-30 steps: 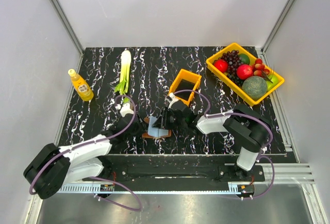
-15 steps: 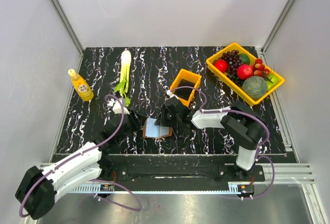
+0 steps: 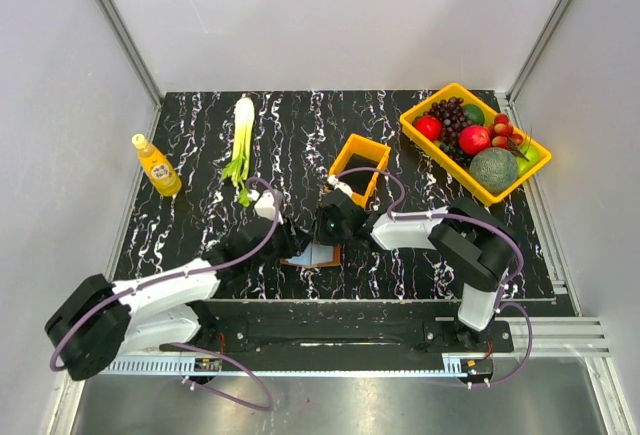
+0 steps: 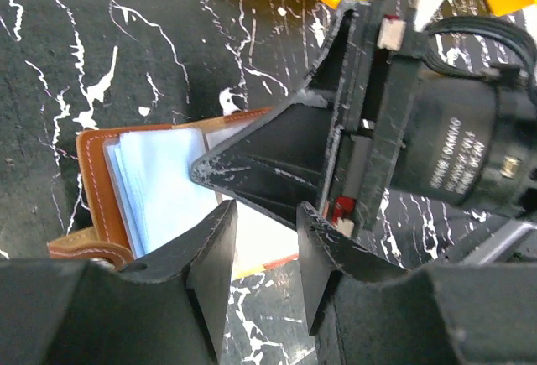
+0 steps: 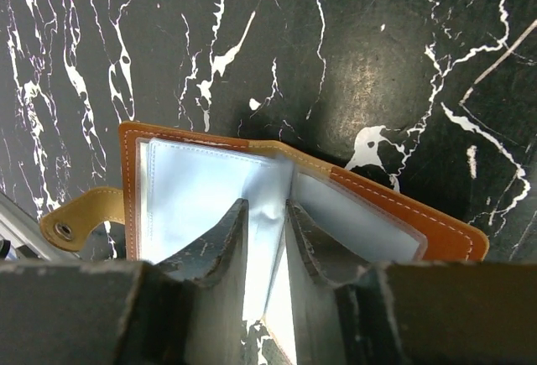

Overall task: Put the credit cards into the card holder
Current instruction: Open the card holder at the center of the board.

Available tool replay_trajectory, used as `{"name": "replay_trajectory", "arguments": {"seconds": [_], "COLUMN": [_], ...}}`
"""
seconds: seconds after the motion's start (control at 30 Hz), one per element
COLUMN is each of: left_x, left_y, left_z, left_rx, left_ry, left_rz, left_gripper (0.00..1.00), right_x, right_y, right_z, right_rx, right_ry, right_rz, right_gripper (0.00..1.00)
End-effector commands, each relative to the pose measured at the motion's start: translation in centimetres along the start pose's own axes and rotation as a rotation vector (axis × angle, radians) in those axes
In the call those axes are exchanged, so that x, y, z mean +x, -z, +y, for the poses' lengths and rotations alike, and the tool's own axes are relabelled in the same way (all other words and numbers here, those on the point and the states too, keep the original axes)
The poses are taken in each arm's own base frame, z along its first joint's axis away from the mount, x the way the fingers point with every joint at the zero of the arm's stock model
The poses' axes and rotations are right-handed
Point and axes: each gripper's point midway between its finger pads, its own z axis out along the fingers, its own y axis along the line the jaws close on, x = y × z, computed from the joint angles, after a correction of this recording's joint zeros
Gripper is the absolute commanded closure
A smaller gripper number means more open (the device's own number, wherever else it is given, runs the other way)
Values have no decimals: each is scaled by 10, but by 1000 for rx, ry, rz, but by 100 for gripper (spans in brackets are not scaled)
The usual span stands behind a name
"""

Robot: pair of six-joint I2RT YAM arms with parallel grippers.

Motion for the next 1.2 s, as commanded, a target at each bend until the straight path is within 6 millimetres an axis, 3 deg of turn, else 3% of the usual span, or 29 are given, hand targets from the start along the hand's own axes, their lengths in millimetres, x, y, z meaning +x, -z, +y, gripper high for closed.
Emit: {"name": "replay_trajectory", "arguments": {"seconds": [0.0,0.13,0.4,0.6,0.67,0.8,1.0,1.17], "left_x": [-6,9,29,36,40,46,50,54], "left_y": [-12,-14,-8,-4,-4,-5,-8,-18], "left_z": [-8,10,11,11,12,17,9,11], "left_rx": [-41,-145,-162,-128,-117,-123,-74,-129], "left_ry": [7,3,-17,-50,-53,-73,-92,-138], "left_rz": [-17,0,-28,-54,-52,-36,-24,20], "left_gripper": [57,48,43,55,66,68,43,41], "right_x": [-13,-13,-16,-20,-23,-27,-29,-26], "right_y": [7,8,8,9,10,11,13,13], "right_z": [2,0,0,-2,-3,-3,2,-1], "right_rx": [27,35,40,44,44,29,7,13], "right_ry": [-8,-9,-11,-22,-27,-28,-21,-21], "right_rz": [-50,-54,-58,-61,-65,-63,-61,-52], "right_gripper": [68,64,61,60,60,62,63,62]}}
